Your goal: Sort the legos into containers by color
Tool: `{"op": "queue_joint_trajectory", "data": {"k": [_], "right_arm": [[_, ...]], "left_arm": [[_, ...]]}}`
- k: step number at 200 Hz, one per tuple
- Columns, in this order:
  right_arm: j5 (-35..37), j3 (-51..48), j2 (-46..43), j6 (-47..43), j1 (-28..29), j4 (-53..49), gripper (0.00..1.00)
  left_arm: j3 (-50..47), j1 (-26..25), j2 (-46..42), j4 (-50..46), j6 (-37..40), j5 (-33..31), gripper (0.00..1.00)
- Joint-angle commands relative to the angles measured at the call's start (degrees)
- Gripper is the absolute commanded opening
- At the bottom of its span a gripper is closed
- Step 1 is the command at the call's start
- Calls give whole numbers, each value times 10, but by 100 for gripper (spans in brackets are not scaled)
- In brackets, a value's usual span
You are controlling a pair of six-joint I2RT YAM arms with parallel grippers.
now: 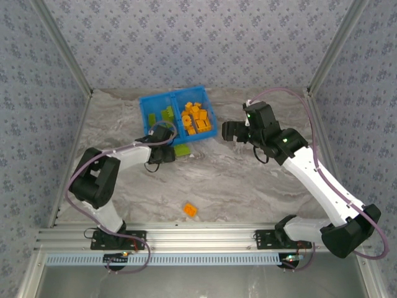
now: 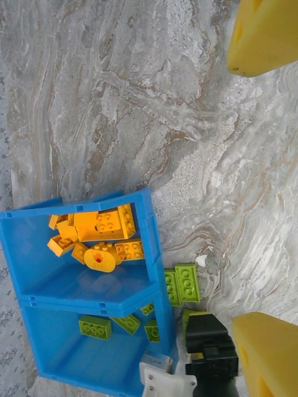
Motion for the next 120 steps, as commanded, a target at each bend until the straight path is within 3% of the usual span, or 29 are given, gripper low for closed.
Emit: {"op": "queue_joint_trajectory", "data": {"k": [1, 35, 54, 87, 120], "right_arm": [[-6, 7, -9, 11, -3, -8, 100], [-10, 8, -9, 16, -3, -6, 100], [-14, 6, -9, 20, -2, 5, 100], [-24, 6, -3, 28, -1, 9, 100], [-21, 6, -14, 33, 5, -7, 100]], "left_arm": [[-13, -11, -72, -42, -7, 15, 58], [-3, -26, -211, -93, -1, -8, 57], [47, -14, -239, -121, 28, -29, 57], [169, 28, -161, -137, 90, -31, 57], [302, 72, -11, -149, 112, 9, 59]]}}
